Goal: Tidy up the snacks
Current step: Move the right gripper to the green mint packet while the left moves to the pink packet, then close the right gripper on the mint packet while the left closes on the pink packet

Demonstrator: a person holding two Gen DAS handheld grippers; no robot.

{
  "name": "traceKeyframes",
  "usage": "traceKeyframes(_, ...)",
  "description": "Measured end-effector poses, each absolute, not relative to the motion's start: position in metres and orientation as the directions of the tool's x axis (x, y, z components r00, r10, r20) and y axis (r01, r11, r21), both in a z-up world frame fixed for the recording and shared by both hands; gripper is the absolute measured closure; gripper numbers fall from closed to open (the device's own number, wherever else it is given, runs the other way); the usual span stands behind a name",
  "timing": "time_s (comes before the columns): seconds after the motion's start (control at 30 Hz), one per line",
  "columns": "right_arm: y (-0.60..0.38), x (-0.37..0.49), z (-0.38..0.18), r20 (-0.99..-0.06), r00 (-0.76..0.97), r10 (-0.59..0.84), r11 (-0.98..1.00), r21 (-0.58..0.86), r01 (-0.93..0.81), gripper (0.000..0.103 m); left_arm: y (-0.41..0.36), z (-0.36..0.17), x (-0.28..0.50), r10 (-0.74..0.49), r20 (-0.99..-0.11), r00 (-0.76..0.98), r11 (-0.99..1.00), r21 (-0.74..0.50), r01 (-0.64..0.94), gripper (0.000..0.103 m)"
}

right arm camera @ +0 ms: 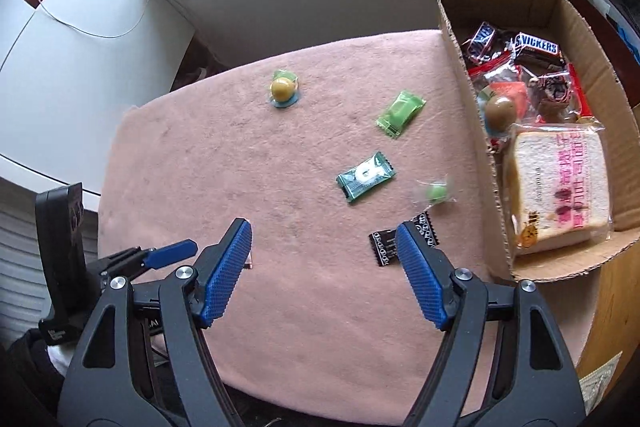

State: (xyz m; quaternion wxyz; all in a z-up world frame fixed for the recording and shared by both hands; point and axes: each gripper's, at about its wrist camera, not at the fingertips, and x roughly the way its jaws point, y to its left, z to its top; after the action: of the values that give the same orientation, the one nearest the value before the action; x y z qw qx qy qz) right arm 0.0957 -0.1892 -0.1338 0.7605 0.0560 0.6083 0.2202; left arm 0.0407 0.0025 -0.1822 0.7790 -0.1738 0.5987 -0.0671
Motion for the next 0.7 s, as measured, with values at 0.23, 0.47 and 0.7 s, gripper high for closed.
traceKeyframes(0.23,-0.177,0.118,-0.164,-0.93,0.115,0.349,0.935,0.337,-0.11,0.035,0.0,-0.195,0.044,-0.322,-0.908,0.269,0.925,-0.362,-0.113,0.063)
traceKeyframes(0.47,-0.179,0.14,-0.187,-0.941,0.09,0.327,0.94,0.334,0.068,0.039,-0.001,-0.2,0.047,-0.326,-0.907,0.265,0.926,-0.363,-0.106,0.066)
traceKeyframes(0.7,-0.186,0.155,-0.21,-0.945,0.068,0.319,0.913,0.326,0.244,0.043,-0.002,-0.205,0.053,-0.33,-0.908,0.257,0.926,-0.364,-0.097,0.066)
